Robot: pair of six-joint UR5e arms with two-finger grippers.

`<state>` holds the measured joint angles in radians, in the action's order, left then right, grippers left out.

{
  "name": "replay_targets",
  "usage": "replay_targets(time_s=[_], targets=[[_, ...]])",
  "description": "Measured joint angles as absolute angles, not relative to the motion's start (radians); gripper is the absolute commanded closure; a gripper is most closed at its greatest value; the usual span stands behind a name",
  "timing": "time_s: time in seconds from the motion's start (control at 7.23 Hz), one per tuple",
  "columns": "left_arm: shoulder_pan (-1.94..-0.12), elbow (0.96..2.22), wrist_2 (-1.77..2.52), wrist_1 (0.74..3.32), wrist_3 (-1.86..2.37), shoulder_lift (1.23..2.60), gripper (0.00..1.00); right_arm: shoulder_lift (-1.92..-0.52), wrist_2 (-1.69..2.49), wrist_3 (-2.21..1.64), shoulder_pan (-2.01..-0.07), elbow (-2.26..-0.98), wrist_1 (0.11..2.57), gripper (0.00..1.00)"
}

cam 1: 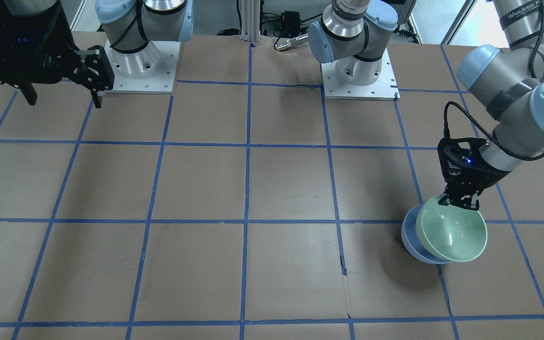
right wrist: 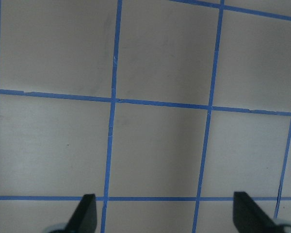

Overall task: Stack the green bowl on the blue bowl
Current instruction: 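Lower the green bowl into the blue bowl and open the left gripper, then raise the left gripper up and away from the stacked bowls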

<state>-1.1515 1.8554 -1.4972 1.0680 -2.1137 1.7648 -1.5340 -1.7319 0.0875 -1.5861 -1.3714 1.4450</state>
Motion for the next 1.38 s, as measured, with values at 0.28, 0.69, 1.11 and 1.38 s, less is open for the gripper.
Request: replay_targets(time_s=[0.28, 0.69, 1.11, 1.38], targets=[[-1.139, 1.87, -1.514, 1.059, -2.111, 1.763, 0.0, -1.534, -1.732, 0.087, -1.586, -1.371, 1.445, 0.0], [-1.138, 1.859, -1.514, 1.079, -2.046, 1.727, 0.0, -1.534, -1.732, 0.087, -1.586, -1.371, 1.445, 0.0], [-1.216, 1.754, -1.5, 1.313, -1.733, 1.636, 0.0, -1.534, -1.732, 0.087, -1.586, -1.371, 1.445, 0.0], [-1.328, 1.68, -1.47, 1.444, -1.369, 1.59, 0.0, -1.534, -1.732, 0.087, -1.586, -1.371, 1.445, 0.0]])
